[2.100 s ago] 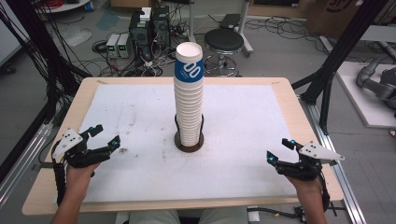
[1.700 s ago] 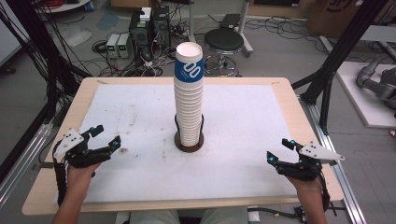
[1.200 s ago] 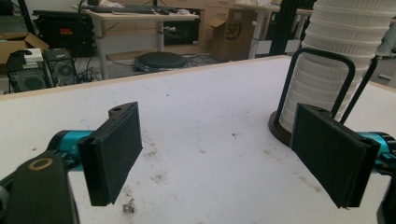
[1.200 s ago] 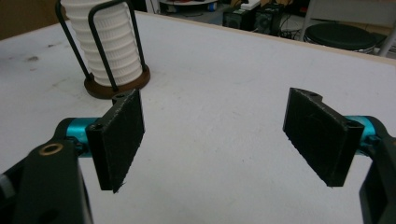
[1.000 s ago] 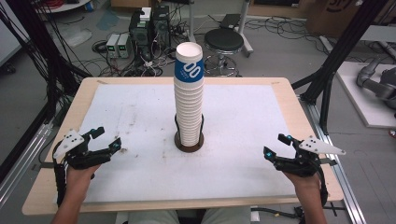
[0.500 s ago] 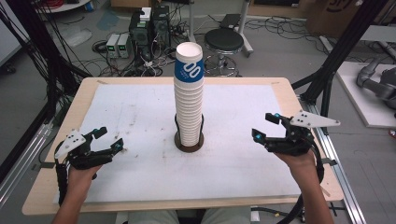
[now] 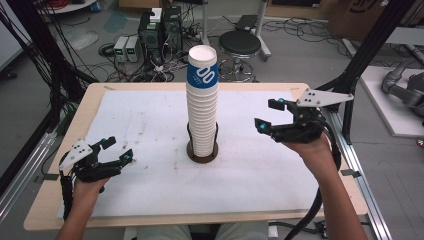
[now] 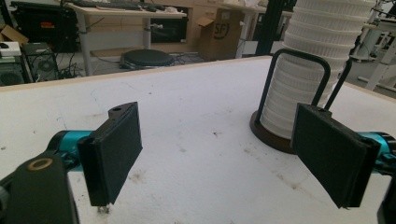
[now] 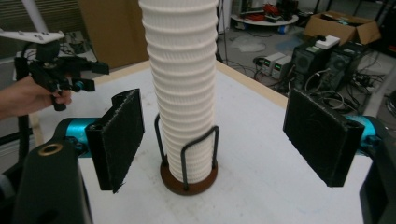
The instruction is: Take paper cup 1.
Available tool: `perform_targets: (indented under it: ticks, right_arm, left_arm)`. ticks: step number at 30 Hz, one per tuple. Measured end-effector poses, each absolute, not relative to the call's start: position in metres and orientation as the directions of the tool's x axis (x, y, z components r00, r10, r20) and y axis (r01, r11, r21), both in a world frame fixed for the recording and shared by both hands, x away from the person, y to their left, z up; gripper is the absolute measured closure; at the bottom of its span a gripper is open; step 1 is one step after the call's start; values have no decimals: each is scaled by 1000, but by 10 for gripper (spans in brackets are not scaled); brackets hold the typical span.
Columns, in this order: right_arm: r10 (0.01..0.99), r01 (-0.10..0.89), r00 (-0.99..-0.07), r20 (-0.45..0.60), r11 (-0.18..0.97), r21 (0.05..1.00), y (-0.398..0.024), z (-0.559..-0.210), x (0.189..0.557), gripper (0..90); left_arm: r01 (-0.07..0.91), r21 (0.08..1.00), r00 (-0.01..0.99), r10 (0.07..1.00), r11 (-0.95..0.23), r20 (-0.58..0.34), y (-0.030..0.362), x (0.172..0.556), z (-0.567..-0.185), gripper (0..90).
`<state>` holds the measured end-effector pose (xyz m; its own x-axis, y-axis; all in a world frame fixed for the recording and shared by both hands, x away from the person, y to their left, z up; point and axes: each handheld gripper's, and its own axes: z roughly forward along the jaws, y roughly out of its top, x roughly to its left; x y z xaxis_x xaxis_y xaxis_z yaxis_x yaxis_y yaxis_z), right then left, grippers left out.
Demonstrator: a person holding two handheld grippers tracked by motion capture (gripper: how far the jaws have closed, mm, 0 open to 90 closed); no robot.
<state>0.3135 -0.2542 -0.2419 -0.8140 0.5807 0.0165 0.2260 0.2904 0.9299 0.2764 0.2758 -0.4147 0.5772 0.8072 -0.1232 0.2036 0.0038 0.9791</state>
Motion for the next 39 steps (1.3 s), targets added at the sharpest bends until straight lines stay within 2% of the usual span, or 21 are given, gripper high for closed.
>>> perform_targets:
  ticks: [20,39]
  right_arm:
    - [475,203,-879,41,294,934,-203,-182,343,209]
    - [459,213,-888,42,328,921,-155,-146,381,209]
  left_arm:
    - [216,976,588,798,4,-133,275,279,-417,163]
    - [223,975,593,792,7,-142,276,280,-419,164]
